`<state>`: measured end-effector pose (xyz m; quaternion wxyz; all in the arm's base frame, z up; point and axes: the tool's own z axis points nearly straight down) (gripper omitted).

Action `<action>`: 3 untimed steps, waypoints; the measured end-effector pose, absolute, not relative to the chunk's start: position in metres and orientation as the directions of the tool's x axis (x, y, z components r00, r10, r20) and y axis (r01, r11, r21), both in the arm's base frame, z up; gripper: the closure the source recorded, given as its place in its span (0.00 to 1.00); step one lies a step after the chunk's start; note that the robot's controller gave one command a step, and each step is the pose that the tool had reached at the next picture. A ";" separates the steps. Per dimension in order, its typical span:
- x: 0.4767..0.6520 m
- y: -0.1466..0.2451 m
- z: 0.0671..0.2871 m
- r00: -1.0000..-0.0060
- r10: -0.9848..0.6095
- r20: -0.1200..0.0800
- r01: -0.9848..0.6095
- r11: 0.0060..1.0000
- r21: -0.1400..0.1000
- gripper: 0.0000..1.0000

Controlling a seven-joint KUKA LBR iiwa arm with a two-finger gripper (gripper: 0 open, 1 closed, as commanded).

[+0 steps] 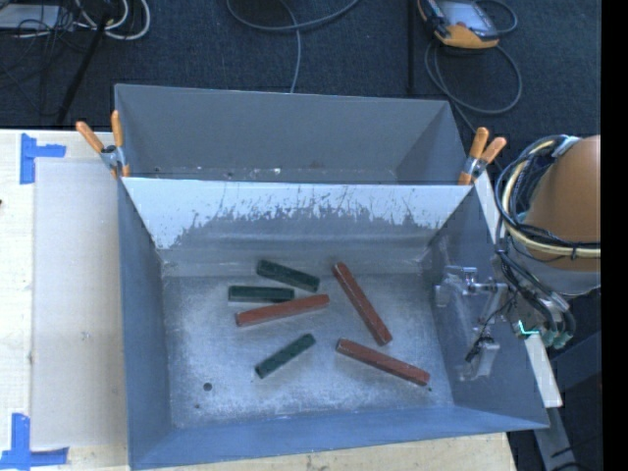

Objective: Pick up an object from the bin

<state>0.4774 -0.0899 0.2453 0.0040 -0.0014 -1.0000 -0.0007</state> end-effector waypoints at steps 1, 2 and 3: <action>0.522 -0.081 0.065 -0.992 0.127 0.009 0.127 0.992 0.001 0.00; 0.523 -0.082 0.069 -0.992 0.123 0.003 0.123 0.992 0.000 1.00; 0.548 -0.070 0.208 -0.980 0.197 -0.009 0.197 0.980 0.002 1.00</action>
Offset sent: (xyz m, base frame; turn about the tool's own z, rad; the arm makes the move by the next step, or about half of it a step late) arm 0.0462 0.0078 -0.1753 0.1254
